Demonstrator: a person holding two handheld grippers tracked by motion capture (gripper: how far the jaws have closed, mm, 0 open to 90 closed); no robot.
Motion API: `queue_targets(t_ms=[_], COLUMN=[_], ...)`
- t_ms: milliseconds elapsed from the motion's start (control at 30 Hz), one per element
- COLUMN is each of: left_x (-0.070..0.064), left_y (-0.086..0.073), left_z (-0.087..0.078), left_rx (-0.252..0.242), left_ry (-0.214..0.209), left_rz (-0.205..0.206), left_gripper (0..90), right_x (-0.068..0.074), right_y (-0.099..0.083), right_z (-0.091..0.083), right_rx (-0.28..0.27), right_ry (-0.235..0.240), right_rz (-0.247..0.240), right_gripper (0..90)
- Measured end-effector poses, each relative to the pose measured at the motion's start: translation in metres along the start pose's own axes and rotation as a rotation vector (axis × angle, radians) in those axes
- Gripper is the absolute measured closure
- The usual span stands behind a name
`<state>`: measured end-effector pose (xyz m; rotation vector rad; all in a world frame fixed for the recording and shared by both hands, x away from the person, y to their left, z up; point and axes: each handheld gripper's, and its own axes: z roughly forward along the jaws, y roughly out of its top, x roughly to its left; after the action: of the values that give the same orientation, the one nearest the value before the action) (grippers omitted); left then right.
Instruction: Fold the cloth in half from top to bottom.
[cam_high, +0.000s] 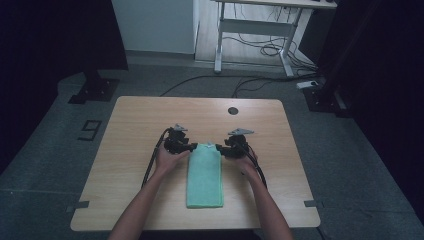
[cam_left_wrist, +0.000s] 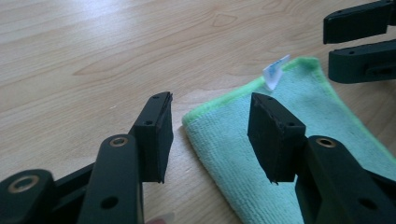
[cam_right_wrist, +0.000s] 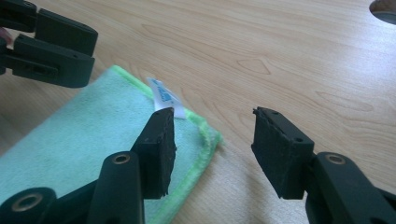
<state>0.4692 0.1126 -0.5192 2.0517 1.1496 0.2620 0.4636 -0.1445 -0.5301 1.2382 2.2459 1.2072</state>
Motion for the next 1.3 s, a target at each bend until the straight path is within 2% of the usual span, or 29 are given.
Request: queue_targets(t_ms=[67,167,233,300,367,533,867,1100,1167,1300], left_x=[0.002,0.003,0.003,0.005,0.006,0.009,0.008,0.008,0.008,0.007], left_y=[-0.001,-0.002,-0.002,-0.001,-0.002,-0.004,-0.006,-0.008,-0.008,-0.009], left_z=[0.001,0.002,0.003,0.004,0.006,0.011,0.014,0.016,0.016,0.017], left_rx=[0.006,0.019,0.019,0.003,0.011,0.034,0.049,0.052,0.052,0.048], left_ry=[0.005,0.013,0.026,0.029,0.040,0.023,0.008,0.006,0.007,-0.002], left_rz=[-0.012,-0.007,-0.002,-0.018,-0.021,-0.031,-0.018,-0.014,-0.012,-0.002], left_gripper=[50.9,51.3,51.9,53.0,54.5,54.8,56.3,59.0,60.6,68.4], right_x=[-0.001,-0.001,-0.001,-0.003,-0.003,-0.003,-0.002,-0.001,-0.001,0.001], right_y=[0.000,0.000,0.000,0.000,-0.002,-0.005,-0.007,-0.005,-0.005,-0.003], right_z=[0.002,0.005,0.005,0.009,0.012,0.019,0.027,0.029,0.030,0.032], right_rx=[0.006,0.018,0.017,0.018,0.025,0.023,0.026,0.035,0.036,0.035], right_ry=[-0.008,-0.012,-0.015,-0.020,-0.026,-0.019,-0.008,0.002,0.007,0.021], right_rz=[0.004,0.001,0.001,0.002,0.006,0.008,-0.002,-0.061,-0.069,-0.086], right_gripper=[48.8,48.8,48.9,49.2,49.2,49.3,48.8,48.8,51.0,62.7])
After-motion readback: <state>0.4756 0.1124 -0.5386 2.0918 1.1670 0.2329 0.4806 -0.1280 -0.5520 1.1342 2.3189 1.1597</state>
